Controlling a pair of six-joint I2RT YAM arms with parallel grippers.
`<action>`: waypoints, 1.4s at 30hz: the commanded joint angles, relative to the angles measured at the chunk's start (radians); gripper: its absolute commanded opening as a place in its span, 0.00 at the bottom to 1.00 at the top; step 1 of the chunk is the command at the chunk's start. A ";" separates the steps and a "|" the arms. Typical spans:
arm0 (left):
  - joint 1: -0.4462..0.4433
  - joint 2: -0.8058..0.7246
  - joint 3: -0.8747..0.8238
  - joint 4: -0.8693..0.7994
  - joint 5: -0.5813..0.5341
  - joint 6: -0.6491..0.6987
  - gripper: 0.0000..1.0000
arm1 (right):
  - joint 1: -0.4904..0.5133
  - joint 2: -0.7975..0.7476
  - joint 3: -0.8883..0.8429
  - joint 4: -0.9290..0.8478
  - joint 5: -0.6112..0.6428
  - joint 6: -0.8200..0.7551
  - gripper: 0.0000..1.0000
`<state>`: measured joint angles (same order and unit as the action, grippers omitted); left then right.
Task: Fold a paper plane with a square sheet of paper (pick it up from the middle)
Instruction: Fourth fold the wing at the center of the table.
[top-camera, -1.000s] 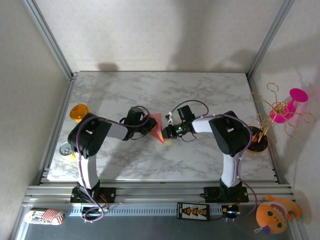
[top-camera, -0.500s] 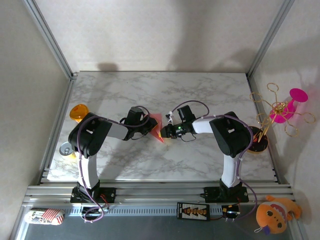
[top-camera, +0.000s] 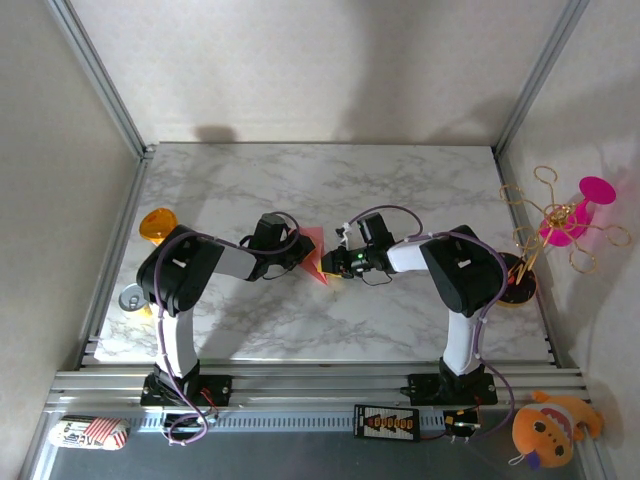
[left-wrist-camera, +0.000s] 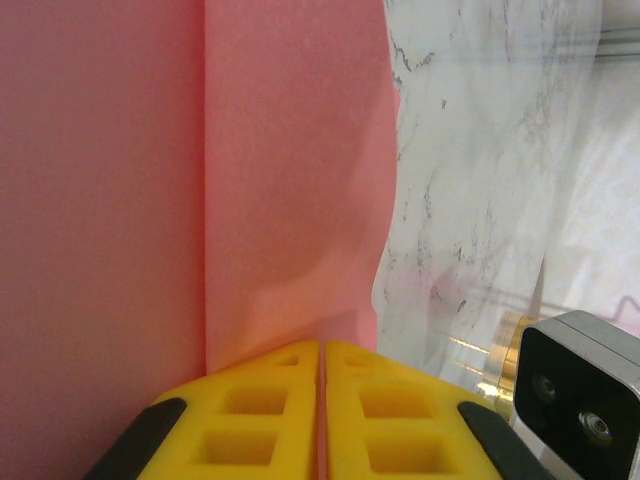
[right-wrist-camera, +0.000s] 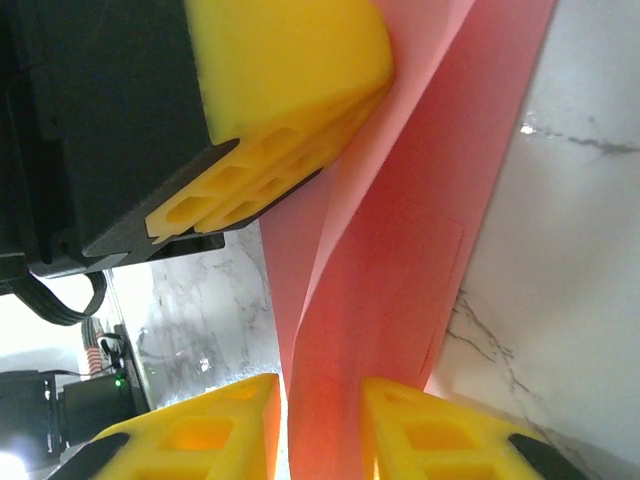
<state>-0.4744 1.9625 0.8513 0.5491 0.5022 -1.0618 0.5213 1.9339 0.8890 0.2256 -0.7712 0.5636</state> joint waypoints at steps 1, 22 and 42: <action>-0.001 -0.019 -0.003 0.008 -0.006 0.005 0.10 | -0.011 0.064 -0.072 -0.152 0.183 0.034 0.24; 0.005 -0.083 -0.111 0.133 0.055 0.004 0.12 | -0.029 0.091 -0.096 -0.173 0.230 0.039 0.09; -0.018 0.005 -0.034 0.098 0.059 0.025 0.09 | -0.030 0.104 -0.097 -0.180 0.241 0.046 0.09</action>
<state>-0.4835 1.9511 0.7990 0.6529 0.5549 -1.0569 0.5148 1.9408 0.8619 0.2626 -0.7277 0.6239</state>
